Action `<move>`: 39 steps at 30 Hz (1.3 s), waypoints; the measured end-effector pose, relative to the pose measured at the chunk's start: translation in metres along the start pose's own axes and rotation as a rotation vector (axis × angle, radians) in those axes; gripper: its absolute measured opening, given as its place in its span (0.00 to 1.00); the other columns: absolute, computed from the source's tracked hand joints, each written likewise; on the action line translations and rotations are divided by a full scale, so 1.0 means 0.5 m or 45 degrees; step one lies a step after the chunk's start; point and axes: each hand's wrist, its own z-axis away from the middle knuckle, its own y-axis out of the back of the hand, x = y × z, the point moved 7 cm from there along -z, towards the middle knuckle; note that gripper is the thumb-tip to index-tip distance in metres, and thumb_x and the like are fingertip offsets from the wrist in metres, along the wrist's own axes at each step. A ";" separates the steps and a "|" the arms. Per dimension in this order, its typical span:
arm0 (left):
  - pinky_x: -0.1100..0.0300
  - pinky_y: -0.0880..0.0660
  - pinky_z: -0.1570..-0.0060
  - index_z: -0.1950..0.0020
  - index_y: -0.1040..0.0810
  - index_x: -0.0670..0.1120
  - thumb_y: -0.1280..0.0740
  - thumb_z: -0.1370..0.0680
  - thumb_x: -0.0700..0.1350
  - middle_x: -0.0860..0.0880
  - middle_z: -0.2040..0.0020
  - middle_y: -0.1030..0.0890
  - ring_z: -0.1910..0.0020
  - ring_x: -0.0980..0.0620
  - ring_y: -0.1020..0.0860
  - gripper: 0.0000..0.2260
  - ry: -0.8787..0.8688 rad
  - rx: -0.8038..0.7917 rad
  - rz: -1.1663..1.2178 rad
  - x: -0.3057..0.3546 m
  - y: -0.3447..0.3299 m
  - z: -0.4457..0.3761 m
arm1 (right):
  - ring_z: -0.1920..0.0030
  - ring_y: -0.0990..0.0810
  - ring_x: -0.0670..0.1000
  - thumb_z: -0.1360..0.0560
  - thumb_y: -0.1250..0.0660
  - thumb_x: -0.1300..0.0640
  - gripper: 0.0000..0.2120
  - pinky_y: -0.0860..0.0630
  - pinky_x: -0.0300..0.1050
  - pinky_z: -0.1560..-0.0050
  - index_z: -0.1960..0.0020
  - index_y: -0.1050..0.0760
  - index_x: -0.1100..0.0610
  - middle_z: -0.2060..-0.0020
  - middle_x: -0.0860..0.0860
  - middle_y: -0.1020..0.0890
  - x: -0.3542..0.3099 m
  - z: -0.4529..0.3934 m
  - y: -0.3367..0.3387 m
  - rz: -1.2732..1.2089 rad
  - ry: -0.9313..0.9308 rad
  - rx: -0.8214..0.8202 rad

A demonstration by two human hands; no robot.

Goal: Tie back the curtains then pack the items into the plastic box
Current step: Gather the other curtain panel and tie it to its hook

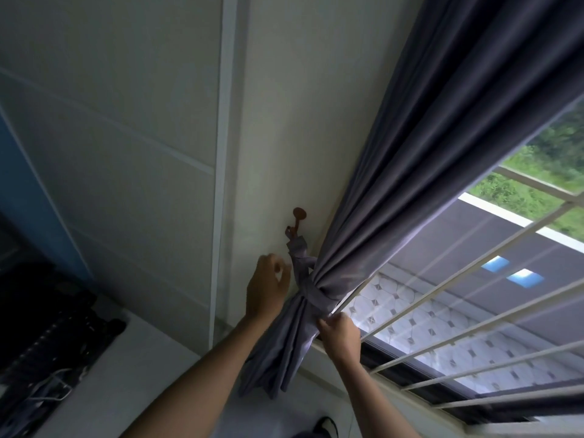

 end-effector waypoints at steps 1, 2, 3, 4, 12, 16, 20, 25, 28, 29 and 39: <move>0.68 0.33 0.65 0.55 0.29 0.49 0.37 0.21 0.48 0.52 0.56 0.28 0.62 0.54 0.25 0.05 0.012 -0.088 -0.014 -0.019 -0.017 0.023 | 0.67 0.30 0.55 0.29 0.34 0.48 0.15 0.31 0.47 0.65 0.67 0.32 0.56 0.73 0.51 0.29 -0.003 0.005 -0.010 0.040 0.026 -0.016; 0.66 0.31 0.63 0.55 0.28 0.49 0.37 0.22 0.48 0.53 0.55 0.29 0.61 0.53 0.24 0.04 0.024 -0.179 -0.031 -0.037 -0.035 0.043 | 0.67 0.29 0.56 0.28 0.35 0.48 0.16 0.31 0.46 0.66 0.69 0.31 0.57 0.73 0.53 0.27 -0.010 0.012 -0.016 0.044 0.050 -0.015; 0.62 0.29 0.61 0.54 0.27 0.49 0.37 0.22 0.49 0.53 0.54 0.29 0.60 0.52 0.23 0.04 0.035 -0.255 -0.046 -0.052 -0.050 0.059 | 0.66 0.25 0.57 0.27 0.36 0.48 0.16 0.31 0.46 0.66 0.68 0.29 0.57 0.71 0.54 0.25 -0.017 0.017 -0.021 0.034 0.066 0.000; 0.58 0.27 0.59 0.53 0.26 0.50 0.37 0.22 0.50 0.53 0.54 0.28 0.59 0.52 0.23 0.05 0.049 -0.310 -0.061 -0.064 -0.062 0.070 | 0.64 0.22 0.58 0.27 0.36 0.46 0.16 0.30 0.46 0.66 0.65 0.26 0.58 0.69 0.56 0.22 -0.021 0.024 -0.023 0.019 0.056 0.030; 0.51 0.23 0.54 0.49 0.25 0.48 0.42 0.26 0.55 0.48 0.54 0.17 0.53 0.47 0.20 0.14 0.096 -0.511 -0.006 -0.052 -0.090 0.067 | 0.51 0.20 0.61 0.26 0.39 0.40 0.20 0.31 0.45 0.61 0.52 0.21 0.57 0.54 0.57 0.18 -0.050 0.045 -0.028 0.002 -0.099 0.172; 0.56 0.28 0.61 0.50 0.24 0.45 0.38 0.21 0.46 0.43 0.57 0.18 0.55 0.44 0.20 0.06 0.069 -0.555 -0.045 -0.040 -0.104 0.074 | 0.50 0.21 0.60 0.28 0.35 0.44 0.17 0.33 0.46 0.61 0.51 0.25 0.58 0.52 0.57 0.19 -0.052 0.038 -0.026 0.010 -0.098 0.200; 0.56 0.29 0.61 0.50 0.25 0.46 0.39 0.21 0.47 0.42 0.56 0.18 0.55 0.44 0.20 0.06 0.099 -0.610 -0.046 -0.039 -0.103 0.071 | 0.52 0.21 0.60 0.27 0.38 0.49 0.12 0.32 0.45 0.62 0.52 0.26 0.58 0.52 0.56 0.19 -0.055 0.029 -0.025 0.042 -0.025 0.202; 0.60 0.32 0.61 0.50 0.24 0.45 0.38 0.21 0.47 0.43 0.57 0.18 0.55 0.45 0.20 0.07 0.111 -0.643 -0.064 -0.038 -0.099 0.064 | 0.53 0.20 0.61 0.25 0.39 0.51 0.10 0.28 0.47 0.61 0.50 0.27 0.57 0.54 0.56 0.19 -0.056 0.018 -0.031 0.048 0.073 0.225; 0.60 0.31 0.61 0.50 0.24 0.45 0.37 0.22 0.47 0.43 0.57 0.17 0.55 0.46 0.19 0.07 0.116 -0.657 -0.069 -0.036 -0.102 0.060 | 0.54 0.20 0.62 0.23 0.40 0.50 0.11 0.25 0.49 0.60 0.54 0.24 0.57 0.56 0.57 0.17 -0.047 0.006 -0.030 0.024 0.101 0.205; 0.61 0.31 0.61 0.49 0.24 0.45 0.37 0.22 0.47 0.44 0.57 0.17 0.54 0.47 0.19 0.07 0.121 -0.660 -0.072 -0.036 -0.103 0.059 | 0.55 0.20 0.62 0.23 0.40 0.50 0.12 0.25 0.49 0.60 0.55 0.24 0.57 0.57 0.57 0.17 -0.047 0.002 -0.026 0.032 0.117 0.197; 0.60 0.28 0.61 0.59 0.28 0.50 0.33 0.25 0.52 0.54 0.58 0.27 0.63 0.56 0.25 0.08 -0.056 -0.390 -0.132 -0.018 -0.093 0.097 | 0.70 0.25 0.58 0.24 0.47 0.52 0.12 0.37 0.46 0.72 0.64 0.32 0.54 0.71 0.50 0.24 0.036 0.042 0.033 0.228 0.667 0.359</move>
